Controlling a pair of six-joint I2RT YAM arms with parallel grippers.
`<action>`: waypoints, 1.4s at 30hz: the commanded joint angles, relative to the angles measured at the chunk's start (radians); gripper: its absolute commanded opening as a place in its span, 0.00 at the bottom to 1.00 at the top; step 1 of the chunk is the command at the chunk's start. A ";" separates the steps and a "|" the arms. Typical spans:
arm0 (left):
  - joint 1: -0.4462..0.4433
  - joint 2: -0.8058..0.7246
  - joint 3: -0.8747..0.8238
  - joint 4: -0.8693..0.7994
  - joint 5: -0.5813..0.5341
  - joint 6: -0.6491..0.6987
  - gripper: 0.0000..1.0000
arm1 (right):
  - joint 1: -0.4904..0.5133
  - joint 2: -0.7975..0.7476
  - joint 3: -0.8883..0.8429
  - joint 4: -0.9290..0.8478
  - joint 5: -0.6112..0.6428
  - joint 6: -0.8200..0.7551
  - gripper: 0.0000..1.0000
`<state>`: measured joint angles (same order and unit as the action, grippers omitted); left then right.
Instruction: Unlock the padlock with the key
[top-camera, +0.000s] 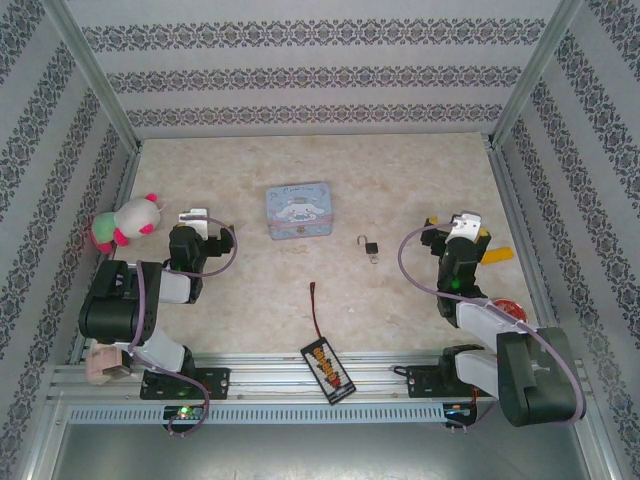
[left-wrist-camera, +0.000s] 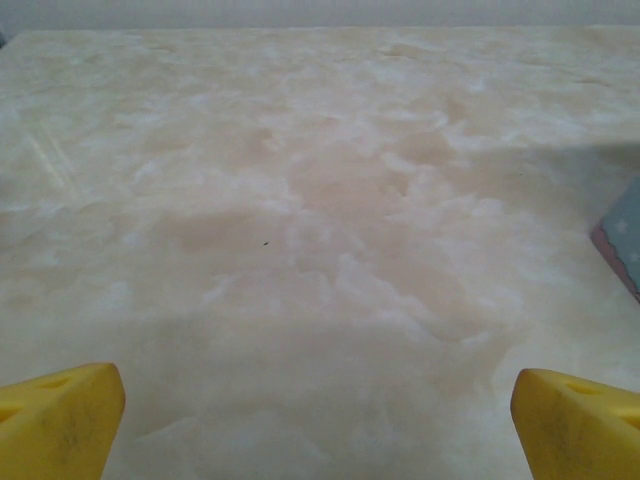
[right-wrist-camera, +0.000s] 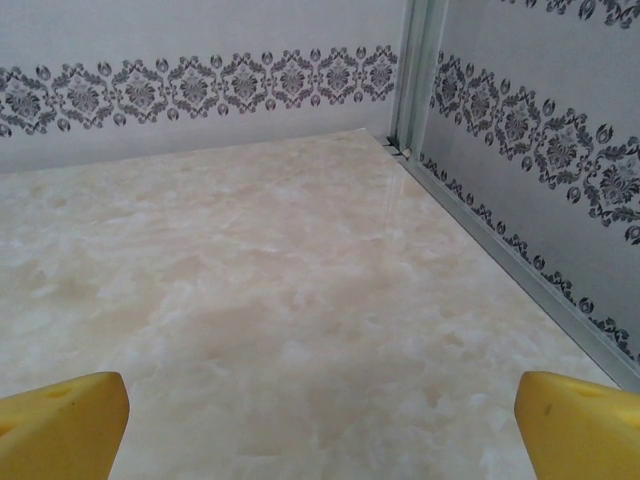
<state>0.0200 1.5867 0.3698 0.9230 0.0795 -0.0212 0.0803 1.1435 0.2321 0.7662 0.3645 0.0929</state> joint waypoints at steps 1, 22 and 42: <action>0.024 0.007 0.012 0.039 0.108 0.023 0.99 | -0.011 0.002 -0.022 0.061 -0.051 -0.024 0.98; 0.020 0.004 0.008 0.045 0.022 0.001 0.99 | -0.030 0.314 0.003 0.342 -0.159 -0.044 0.98; 0.020 0.006 0.014 0.034 0.060 0.016 0.99 | -0.099 0.388 0.130 0.214 -0.534 -0.076 0.98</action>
<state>0.0330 1.5867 0.3710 0.9249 0.1246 -0.0181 -0.0002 1.5265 0.3492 0.9768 0.0010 0.0433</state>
